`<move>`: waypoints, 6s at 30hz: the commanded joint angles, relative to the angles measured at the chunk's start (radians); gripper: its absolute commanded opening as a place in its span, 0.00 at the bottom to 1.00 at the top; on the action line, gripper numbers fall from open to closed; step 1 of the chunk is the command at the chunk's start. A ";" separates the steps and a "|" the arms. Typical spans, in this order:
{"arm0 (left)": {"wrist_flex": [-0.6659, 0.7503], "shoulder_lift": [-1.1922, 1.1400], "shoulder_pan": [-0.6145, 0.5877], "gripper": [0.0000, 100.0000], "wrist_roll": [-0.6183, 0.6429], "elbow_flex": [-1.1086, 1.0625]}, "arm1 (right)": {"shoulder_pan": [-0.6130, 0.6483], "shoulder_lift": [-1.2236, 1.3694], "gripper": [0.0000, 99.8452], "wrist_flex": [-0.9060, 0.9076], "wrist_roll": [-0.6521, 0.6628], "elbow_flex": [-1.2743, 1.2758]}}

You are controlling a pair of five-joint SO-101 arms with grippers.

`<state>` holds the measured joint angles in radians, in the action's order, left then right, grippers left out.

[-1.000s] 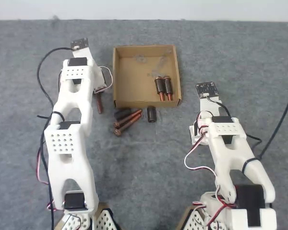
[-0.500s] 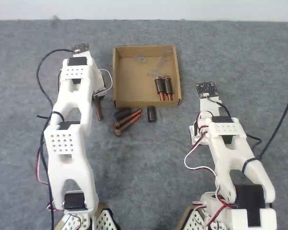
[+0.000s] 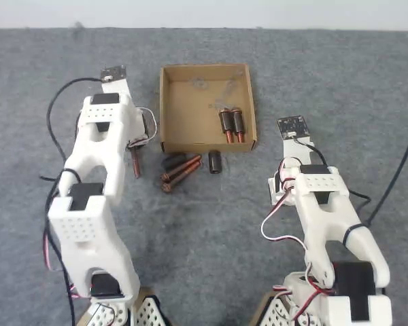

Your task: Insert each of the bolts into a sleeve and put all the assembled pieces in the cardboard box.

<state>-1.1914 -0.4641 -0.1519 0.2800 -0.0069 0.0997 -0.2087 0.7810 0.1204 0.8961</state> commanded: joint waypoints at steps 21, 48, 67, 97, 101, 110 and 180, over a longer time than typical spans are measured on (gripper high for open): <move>0.502 0.468 -0.002 0.01 -0.014 -0.704 | 0.077 -0.128 0.01 -0.134 0.020 -0.038; 0.551 0.470 -0.003 0.01 -0.015 -0.720 | 0.197 0.064 0.01 -1.259 0.021 -0.032; 0.615 0.470 -0.003 0.01 -0.015 -0.742 | 0.277 0.404 0.01 -1.997 0.021 0.209; 0.614 0.476 -0.003 0.01 -0.015 -0.743 | 0.367 0.395 0.01 -2.523 -0.029 0.755; 0.614 0.477 -0.003 0.01 -0.015 -0.743 | 0.418 0.395 0.01 -2.519 -0.029 0.755; 0.615 0.477 0.000 0.01 -0.015 -0.743 | 0.541 0.395 0.01 -2.516 -0.028 0.755; 0.776 2.228 0.427 0.01 0.199 -1.557 | 0.659 0.406 0.01 -2.384 -0.032 0.752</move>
<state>-0.3552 1.6609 0.2317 0.4503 -1.5643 0.7518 0.2102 -1.6049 0.1020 1.6233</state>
